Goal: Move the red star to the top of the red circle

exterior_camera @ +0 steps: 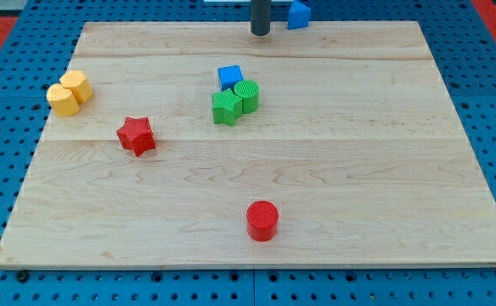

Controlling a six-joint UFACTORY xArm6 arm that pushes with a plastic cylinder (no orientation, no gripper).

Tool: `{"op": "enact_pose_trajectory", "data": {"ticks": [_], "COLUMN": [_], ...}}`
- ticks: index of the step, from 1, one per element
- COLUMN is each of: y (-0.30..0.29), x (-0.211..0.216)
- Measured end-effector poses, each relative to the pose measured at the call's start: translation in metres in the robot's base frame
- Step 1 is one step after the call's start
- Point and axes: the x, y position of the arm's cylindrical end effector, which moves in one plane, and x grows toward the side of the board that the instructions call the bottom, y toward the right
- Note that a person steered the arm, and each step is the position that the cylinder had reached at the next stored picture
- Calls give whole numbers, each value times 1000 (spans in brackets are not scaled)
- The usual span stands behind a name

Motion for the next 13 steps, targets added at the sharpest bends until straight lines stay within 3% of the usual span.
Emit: {"op": "enact_pose_trajectory", "data": {"ticks": [5, 6, 10, 11, 13], "y": [-4, -3, 4, 4, -5], "x": [-12, 29, 38, 69, 58]}}
